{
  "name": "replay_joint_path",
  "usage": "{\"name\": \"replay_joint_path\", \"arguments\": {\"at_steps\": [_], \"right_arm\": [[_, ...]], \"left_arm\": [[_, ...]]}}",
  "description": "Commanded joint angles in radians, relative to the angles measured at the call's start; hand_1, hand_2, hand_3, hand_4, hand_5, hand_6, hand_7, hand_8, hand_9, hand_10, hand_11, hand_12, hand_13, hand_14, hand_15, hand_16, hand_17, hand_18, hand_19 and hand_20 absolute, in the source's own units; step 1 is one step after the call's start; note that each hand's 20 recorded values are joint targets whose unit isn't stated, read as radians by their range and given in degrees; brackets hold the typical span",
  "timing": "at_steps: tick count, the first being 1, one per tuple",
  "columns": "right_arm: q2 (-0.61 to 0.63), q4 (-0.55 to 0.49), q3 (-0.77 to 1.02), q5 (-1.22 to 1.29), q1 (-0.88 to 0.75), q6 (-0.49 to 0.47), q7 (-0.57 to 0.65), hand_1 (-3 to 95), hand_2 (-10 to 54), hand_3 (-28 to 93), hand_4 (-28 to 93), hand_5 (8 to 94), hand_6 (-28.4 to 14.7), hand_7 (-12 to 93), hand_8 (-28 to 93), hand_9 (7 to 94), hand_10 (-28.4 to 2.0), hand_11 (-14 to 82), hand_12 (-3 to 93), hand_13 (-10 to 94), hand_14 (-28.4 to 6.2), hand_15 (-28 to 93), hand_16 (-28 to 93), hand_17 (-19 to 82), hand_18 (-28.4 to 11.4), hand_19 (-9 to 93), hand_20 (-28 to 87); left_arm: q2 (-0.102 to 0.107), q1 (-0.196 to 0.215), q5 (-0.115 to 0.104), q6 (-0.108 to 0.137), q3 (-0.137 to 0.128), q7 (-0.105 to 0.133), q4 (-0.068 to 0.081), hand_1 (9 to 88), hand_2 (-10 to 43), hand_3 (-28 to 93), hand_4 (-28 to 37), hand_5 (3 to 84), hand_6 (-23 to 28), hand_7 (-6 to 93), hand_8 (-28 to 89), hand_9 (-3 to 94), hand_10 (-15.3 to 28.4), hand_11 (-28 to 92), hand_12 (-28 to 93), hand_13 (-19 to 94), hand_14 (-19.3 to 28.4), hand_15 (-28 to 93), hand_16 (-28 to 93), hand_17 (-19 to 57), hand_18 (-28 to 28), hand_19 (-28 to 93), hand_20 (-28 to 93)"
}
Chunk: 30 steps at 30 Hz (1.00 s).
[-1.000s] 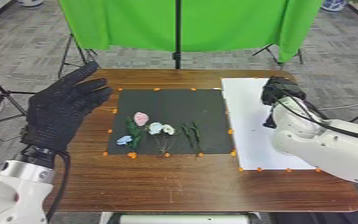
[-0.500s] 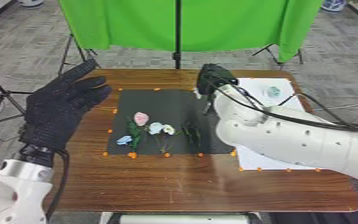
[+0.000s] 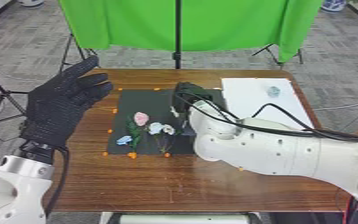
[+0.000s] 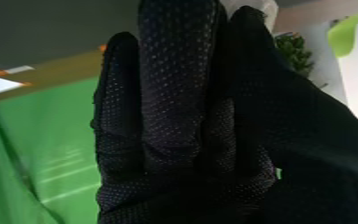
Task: Arrange flowers
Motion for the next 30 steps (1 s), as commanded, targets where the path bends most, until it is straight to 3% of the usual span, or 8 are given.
{"name": "replay_joint_path", "arguments": {"at_steps": [1, 5, 10, 13, 15, 18, 20, 30], "right_arm": [[0.037, -0.029, 0.003, -0.017, -0.030, -0.041, 0.028, 55.8, -9.5, 71, -28, 84.3, 5.0, 18, 2, 93.7, -4.3, 7.1, 23.9, 90, -2.1, 38, 26, 44, -13.8, 92, -7], [0.037, -0.030, 0.002, -0.010, -0.037, -0.049, 0.029, 55.8, -9.5, 71, -28, 84.1, 4.7, 18, 2, 93.7, -4.9, 9.0, 24.2, 90, -2.3, 39, 24, 44, -14.2, 92, -7], [0.023, -0.021, -0.009, -0.011, -0.031, -0.046, 0.024, 55.6, -9.5, 71, -28, 82.8, 3.9, 16, 1, 93.7, -5.7, 8.8, 24.9, 90, -2.4, 41, 23, 44, -14.3, 92, -7], [0.022, -0.017, 0.009, -0.004, -0.039, -0.052, 0.028, 55.1, -9.5, 71, -28, 80.7, 3.6, 16, 0, 93.7, -6.2, 7.6, 25.7, 90, -2.5, 42, 22, 44, -14.4, 92, -8], [0.025, -0.016, 0.021, 0.014, -0.042, -0.042, 0.035, 54.7, -9.5, 72, -28, 79.8, 3.4, 15, 0, 93.7, -6.4, 7.6, 25.8, 90, -2.5, 42, 22, 44, -14.5, 92, -8], [0.029, -0.016, 0.032, 0.018, -0.047, -0.057, 0.028, 53.8, -9.5, 72, -28, 77.0, 3.1, 15, -1, 93.5, -6.9, 8.1, 25.8, 89, -2.7, 42, 22, 45, -14.9, 92, -8], [0.029, -0.020, 0.033, 0.027, -0.044, -0.056, 0.031, 52.5, -9.5, 74, -28, 74.8, 3.0, 15, -2, 93.4, -7.0, 9.1, 25.9, 89, -2.7, 43, 21, 45, -15.1, 93, -9], [0.021, -0.041, 0.051, 0.018, -0.060, -0.093, 0.027, 49.7, -9.5, 76, -28, 70.4, 2.5, 15, -4, 93.7, -7.7, 15.4, 24.7, 89, -2.3, 49, 22, 45, -16.1, 93, -6]], "left_arm": [[-0.011, 0.010, -0.004, -0.013, -0.002, -0.027, 0.012, 24.4, 7.3, 77, -21.6, 38.1, 10.1, 15.2, -10, 34.3, 21.9, 30, 12, 24, 28.4, 52, -9, -8.7, 25.8, 56, 27], [-0.011, 0.023, -0.006, -0.011, -0.004, -0.017, 0.009, 24.4, 7.3, 77, -21.7, 38.1, 10.1, 15.2, -10, 34.3, 22.0, 30, 12, 24, 28.4, 52, -9, -8.7, 25.9, 56, 27], [-0.002, 0.009, -0.010, -0.002, 0.008, -0.005, 0.013, 24.4, 7.3, 77, -21.7, 38.1, 10.2, 15.1, -10, 34.3, 22.0, 30, 12, 24, 28.4, 52, -9, -8.7, 25.8, 56, 27], [-0.008, 0.008, -0.008, -0.001, 0.012, -0.007, 0.012, 24.5, 7.3, 77, -21.7, 38.1, 10.2, 15.1, -10, 34.3, 22.0, 30, 12, 24, 28.4, 52, -9, -8.7, 25.8, 56, 27], [-0.014, 0.016, -0.007, -0.004, 0.007, -0.008, 0.012, 24.5, 7.4, 77, -21.7, 38.1, 10.2, 15.1, -10, 34.3, 22.0, 30, 12, 24, 28.4, 52, -9, -8.7, 25.9, 56, 27], [-0.015, 0.039, -0.007, 0.011, -0.004, 0.000, 0.005, 24.4, 7.4, 77, -21.7, 38.1, 10.2, 15.1, -10, 34.2, 21.9, 30, 12, 24, 28.4, 52, -9, -8.7, 25.9, 56, 27], [-0.019, 0.043, -0.007, 0.006, -0.008, 0.000, 0.005, 24.4, 7.3, 77, -21.7, 38.1, 10.2, 15.1, -10, 34.2, 22.0, 30, 12, 24, 28.4, 52, -9, -8.7, 26.0, 56, 27], [-0.025, 0.036, -0.008, 0.014, 0.004, -0.003, 0.007, 24.5, 7.4, 77, -21.7, 38.1, 10.1, 15.2, -10, 34.3, 22.0, 30, 12, 24, 28.4, 52, -9, -8.5, 25.9, 56, 28]]}}
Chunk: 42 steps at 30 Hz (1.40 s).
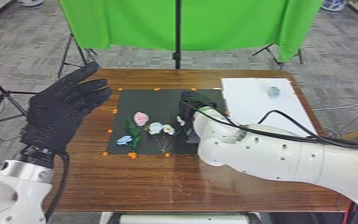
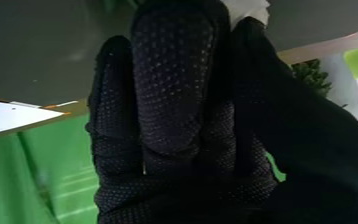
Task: Arrange flowers
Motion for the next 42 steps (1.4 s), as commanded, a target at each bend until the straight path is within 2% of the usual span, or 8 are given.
{"name": "replay_joint_path", "arguments": {"at_steps": [1, 9, 10, 12, 17, 22, 27, 42], "right_arm": [[-0.008, -0.022, 0.022, -0.015, -0.014, -0.040, 0.003, 49.7, -9.5, 76, -28, 70.2, 2.5, 15, -4, 93.7, -7.7, 15.5, 24.6, 89, -2.3, 49, 22, 45, -16.1, 93, -5], [0.001, -0.037, 0.008, -0.020, 0.011, -0.029, 0.006, 48.4, -9.5, 76, -28, 69.1, 2.1, 15, -5, 93.4, -8.1, 16.7, 23.8, 89, -2.5, 50, 22, 45, -16.5, 93, -3], [-0.001, -0.038, 0.013, -0.015, 0.011, -0.035, 0.000, 48.3, -9.5, 76, -28, 69.0, 2.0, 14, -6, 93.4, -8.0, 16.8, 23.6, 89, -2.5, 50, 22, 45, -16.6, 93, -3], [-0.007, -0.039, 0.014, -0.025, 0.012, -0.036, -0.005, 48.3, -9.5, 76, -28, 68.9, 1.8, 14, -6, 93.3, -8.1, 17.0, 23.5, 89, -2.5, 50, 22, 45, -16.7, 93, -3], [-0.017, -0.042, 0.011, -0.016, 0.023, -0.035, -0.008, 47.5, -9.5, 77, -28, 68.0, 1.8, 14, -8, 93.3, -8.3, 17.8, 22.9, 89, -2.5, 50, 21, 44, -17.1, 93, -3], [-0.022, -0.043, 0.026, -0.017, 0.023, -0.044, -0.017, 45.6, -9.5, 77, -28, 66.7, 1.6, 14, -12, 93.2, -8.6, 19.6, 21.8, 90, -2.6, 51, 21, 45, -17.6, 93, -2], [-0.024, -0.044, 0.024, -0.030, 0.023, -0.051, -0.002, 44.6, -9.5, 78, -28, 65.5, 1.0, 14, -12, 93.2, -8.7, 21.2, 20.0, 90, -2.8, 51, 21, 45, -18.0, 93, -1], [0.010, -0.063, 0.023, -0.021, 0.073, 0.000, -0.001, 41.2, -9.5, 78, -27, 64.6, 0.5, 13, -12, 93.7, -9.0, 25.5, 16.5, 91, -3.0, 53, 22, 46, -18.2, 93, -2]], "left_arm": [[-0.015, 0.006, -0.004, 0.014, 0.008, -0.004, 0.003, 24.5, 7.4, 77, -21.7, 38.1, 10.2, 15.3, -10, 34.3, 22.0, 30, 12, 24, 28.4, 52, -9, -8.5, 25.9, 56, 28], [-0.021, 0.039, -0.006, 0.023, -0.006, 0.002, -0.005, 24.5, 7.5, 77, -21.5, 38.1, 10.1, 15.3, -10, 34.3, 22.0, 30, 12, 24, 28.4, 52, -9, -8.5, 25.8, 56, 28], [-0.037, 0.040, 0.004, 0.020, -0.010, -0.007, -0.007, 24.5, 7.5, 77, -21.4, 38.1, 10.1, 15.3, -10, 34.3, 21.9, 30, 12, 24, 28.4, 52, -9, -8.5, 25.9, 56, 28], [-0.043, 0.046, 0.008, 0.022, -0.012, -0.008, -0.009, 24.6, 7.5, 77, -21.4, 38.2, 10.1, 15.2, -10, 34.3, 22.0, 30, 12, 24, 28.4, 52, -9, -8.4, 25.9, 56, 28], [-0.017, 0.051, -0.007, 0.033, -0.002, 0.016, -0.008, 24.6, 7.5, 77, -21.4, 38.1, 10.1, 15.3, -10, 34.4, 21.9, 30, 12, 24, 28.4, 52, -9, -8.3, 25.9, 56, 28], [-0.023, 0.044, -0.003, 0.034, -0.001, 0.012, -0.007, 24.6, 7.4, 77, -21.5, 38.2, 10.1, 15.2, -10, 34.4, 22.0, 30, 12, 24, 28.4, 52, -9, -8.3, 25.8, 56, 28], [-0.042, 0.035, 0.008, 0.023, -0.004, -0.012, -0.005, 24.6, 7.4, 77, -21.5, 38.2, 10.1, 15.2, -10, 34.4, 21.9, 30, 12, 24, 28.4, 52, -9, -8.3, 25.9, 56, 28], [-0.042, 0.055, 0.008, 0.032, -0.016, -0.015, -0.011, 24.6, 7.4, 77, -21.5, 38.2, 10.1, 15.1, -10, 34.4, 22.0, 30, 12, 24, 28.4, 52, -9, -8.3, 25.8, 56, 28]]}}
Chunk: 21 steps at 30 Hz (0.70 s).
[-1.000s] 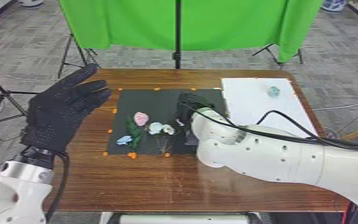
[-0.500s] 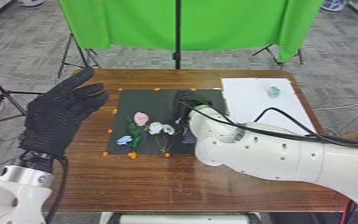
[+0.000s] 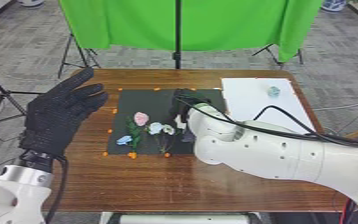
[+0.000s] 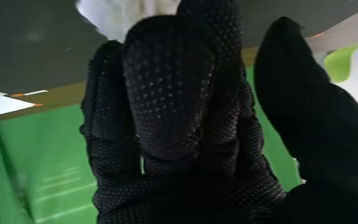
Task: Arrange flowers
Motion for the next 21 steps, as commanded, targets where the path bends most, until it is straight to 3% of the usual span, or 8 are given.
{"name": "replay_joint_path", "arguments": {"at_steps": [1, 7, 12, 19, 21], "right_arm": [[0.032, -0.024, -0.002, -0.010, 0.076, 0.070, -0.009, 41.1, -9.5, 78, -26, 64.6, 0.5, 13, -12, 93.7, -9.0, 25.5, 16.5, 91, -3.0, 53, 22, 46, -18.2, 93, -2], [0.116, -0.001, 0.000, 0.006, 0.154, 0.141, 0.010, 38.9, -9.5, 78, -26, 63.3, -0.3, 13, -12, 90.4, -9.8, 23.7, 16.2, 88, -4.0, 53, 22, 44, -18.1, 92, -4], [0.197, 0.036, -0.017, 0.025, 0.205, 0.172, 0.036, 36.4, -8.9, 77, -25, 61.1, -1.4, 13, -11, 80.3, -12.9, 20.3, 14.7, 83, -6.1, 54, 20, 41, -18.4, 90, -5], [0.274, 0.112, -0.076, 0.051, 0.270, 0.172, 0.091, 35.2, -8.4, 78, -24, 60.1, -2.1, 13, -11, 72.6, -14.6, 17.3, 13.3, 79, -6.8, 55, 18, 40, -18.8, 90, -6], [0.295, 0.125, -0.087, 0.056, 0.273, 0.163, 0.098, 34.8, -8.5, 78, -24, 58.9, -2.3, 14, -11, 69.3, -15.7, 16.4, 13.0, 77, -7.4, 56, 17, 40, -19.0, 90, -7]], "left_arm": [[-0.006, 0.023, 0.004, 0.010, -0.007, -0.001, -0.005, 24.6, 7.4, 77, -21.5, 38.2, 10.1, 15.1, -10, 34.4, 22.0, 30, 12, 24, 28.4, 52, -9, -8.3, 25.8, 56, 28], [0.001, 0.018, 0.003, 0.014, -0.005, -0.009, -0.005, 24.6, 7.4, 77, -21.5, 38.2, 10.1, 15.1, -10, 34.4, 21.9, 30, 12, 24, 28.4, 52, -9, -8.3, 25.8, 56, 28], [0.000, 0.024, 0.004, 0.017, -0.006, -0.007, -0.008, 24.6, 7.4, 77, -21.6, 38.1, 10.1, 15.1, -10, 34.3, 21.8, 30, 12, 24, 28.4, 52, -9, -8.3, 25.8, 56, 29], [0.002, 0.031, 0.004, 0.019, -0.010, 0.012, -0.013, 24.6, 7.4, 77, -21.6, 38.1, 10.1, 15.0, -10, 34.4, 21.9, 30, 12, 24, 28.4, 52, -9, -8.3, 25.8, 56, 29], [0.000, 0.026, 0.005, 0.018, -0.009, 0.006, -0.012, 24.5, 7.4, 77, -21.6, 38.1, 10.1, 15.0, -10, 34.4, 21.9, 30, 12, 24, 28.4, 51, -9, -8.3, 25.8, 56, 29]]}}
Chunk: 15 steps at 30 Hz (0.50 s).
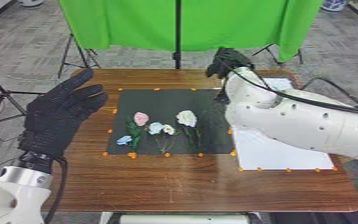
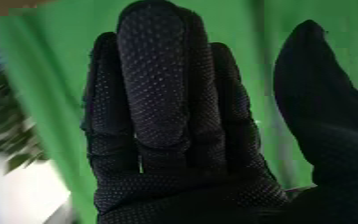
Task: Arrange flowers
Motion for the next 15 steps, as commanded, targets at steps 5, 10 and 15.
{"name": "replay_joint_path", "arguments": {"at_steps": [5, 10, 15], "right_arm": [[0.136, 0.123, -0.074, 0.024, 0.067, -0.004, 0.053, 34.2, -8.9, 79, -25, 55.7, -2.4, 13, -11, 61.4, -17.0, 13.6, 12.3, 72, -8.4, 57, 15, 39, -18.7, 90, -8], [0.154, 0.158, -0.017, 0.071, 0.024, -0.105, 0.006, 33.1, -9.4, 79, -26, 50.0, -1.5, 13, -12, 53.0, -17.3, 10.2, 11.8, 69, -8.9, 58, 13, 38, -18.2, 89, -9], [0.158, 0.201, 0.061, 0.099, -0.033, -0.238, -0.011, 30.8, -9.4, 80, -27, 41.2, -1.2, 11, -11, 44.7, -17.9, 6.6, 11.7, 65, -10.0, 59, 12, 37, -18.2, 90, -10]], "left_arm": [[0.000, 0.005, 0.000, 0.012, 0.004, 0.009, -0.004, 24.5, 7.4, 77, -21.6, 38.1, 10.1, 15.0, -10, 34.3, 22.0, 30, 12, 24, 28.4, 52, -8, -8.3, 25.8, 56, 29], [-0.008, -0.002, 0.005, 0.004, 0.007, 0.006, -0.003, 24.5, 7.4, 77, -21.6, 38.0, 10.0, 15.1, -10, 34.4, 22.0, 30, 12, 24, 28.4, 52, -8, -8.3, 25.8, 56, 29], [-0.007, -0.015, 0.003, 0.001, 0.015, 0.007, 0.001, 24.5, 7.4, 77, -21.6, 38.0, 10.0, 15.2, -10, 34.3, 21.9, 30, 12, 24, 28.4, 52, -8, -8.3, 25.8, 56, 29]]}}
